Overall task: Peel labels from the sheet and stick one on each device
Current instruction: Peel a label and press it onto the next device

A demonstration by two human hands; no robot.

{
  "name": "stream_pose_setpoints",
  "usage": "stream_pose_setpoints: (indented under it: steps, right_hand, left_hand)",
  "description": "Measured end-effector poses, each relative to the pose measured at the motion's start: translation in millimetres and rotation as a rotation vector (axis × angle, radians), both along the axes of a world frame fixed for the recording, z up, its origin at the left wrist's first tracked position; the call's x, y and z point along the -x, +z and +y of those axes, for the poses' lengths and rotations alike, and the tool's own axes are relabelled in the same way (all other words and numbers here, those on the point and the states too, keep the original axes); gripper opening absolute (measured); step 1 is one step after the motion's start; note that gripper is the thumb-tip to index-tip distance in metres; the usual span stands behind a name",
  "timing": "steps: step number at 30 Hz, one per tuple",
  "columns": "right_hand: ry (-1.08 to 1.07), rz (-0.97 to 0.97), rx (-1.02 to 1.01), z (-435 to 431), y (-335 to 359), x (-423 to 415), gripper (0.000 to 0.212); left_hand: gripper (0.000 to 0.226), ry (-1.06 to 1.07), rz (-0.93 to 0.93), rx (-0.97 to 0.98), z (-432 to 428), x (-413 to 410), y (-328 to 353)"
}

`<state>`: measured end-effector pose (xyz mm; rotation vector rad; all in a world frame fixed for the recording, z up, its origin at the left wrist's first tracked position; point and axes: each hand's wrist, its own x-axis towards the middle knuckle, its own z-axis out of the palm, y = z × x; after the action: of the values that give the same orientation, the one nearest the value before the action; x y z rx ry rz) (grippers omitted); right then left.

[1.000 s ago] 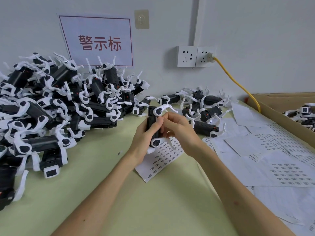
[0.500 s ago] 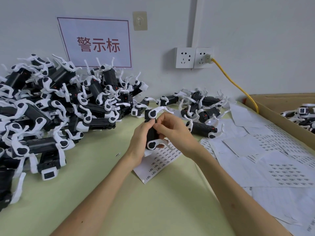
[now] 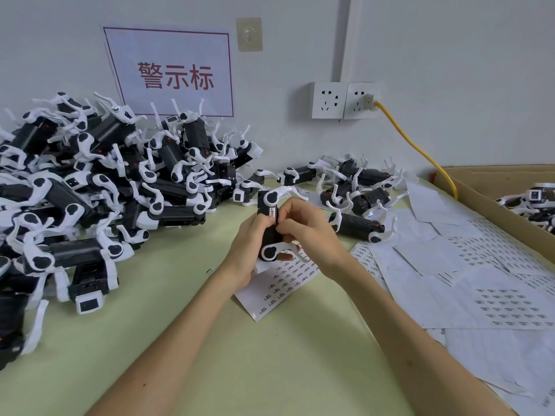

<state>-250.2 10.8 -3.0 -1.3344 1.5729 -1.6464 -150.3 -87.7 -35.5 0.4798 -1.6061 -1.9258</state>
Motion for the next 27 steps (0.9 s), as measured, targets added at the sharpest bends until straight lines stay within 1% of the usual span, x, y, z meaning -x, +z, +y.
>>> stream_pose_setpoints:
  steps: [2, 5, 6, 9, 12, 17, 18, 22, 27]
  right_hand:
    - [0.007, -0.025, 0.013, -0.4, -0.2, 0.5, 0.018]
    - [0.013, -0.074, 0.034, -1.0, -0.3, -0.1, 0.002]
    - [0.01, -0.088, 0.043, -1.1, -0.3, -0.3, 0.002]
    - [-0.003, -0.132, 0.055, -1.0, -0.2, -1.1, 0.008]
    - [-0.036, -0.145, 0.038, -1.2, -0.2, -1.2, 0.018]
    - [-0.038, -0.194, -0.015, -2.2, 0.5, 0.2, 0.013]
    - [-0.029, -0.197, -0.017, -2.8, -0.4, 0.8, 0.014]
    - [-0.013, -0.177, -0.028, -4.0, -2.6, 2.1, 0.03]
    - [-0.012, -0.164, -0.027, -3.3, -2.3, 0.0, 0.032]
  left_hand:
    - [0.053, -0.037, 0.028, 0.0, 0.4, -0.9, 0.6]
    - [0.038, -0.057, 0.076, 0.007, 1.8, -2.9, -0.8]
    - [0.034, -0.054, 0.088, 0.006, 2.0, -3.4, -1.3]
    - [0.027, -0.055, 0.105, 0.031, 3.6, -4.4, -0.5]
    - [0.025, -0.048, 0.099, 0.111, 6.6, -3.9, 1.7]
    - [0.022, -0.004, 0.104, 0.174, 10.5, -3.3, 3.3]
    - [0.023, 0.007, 0.102, 0.18, 10.3, -3.2, 3.5]
    - [0.022, 0.007, 0.115, 0.141, 11.8, -3.3, 4.4]
    - [0.028, 0.034, 0.109, 0.131, 10.4, -3.7, 4.2]
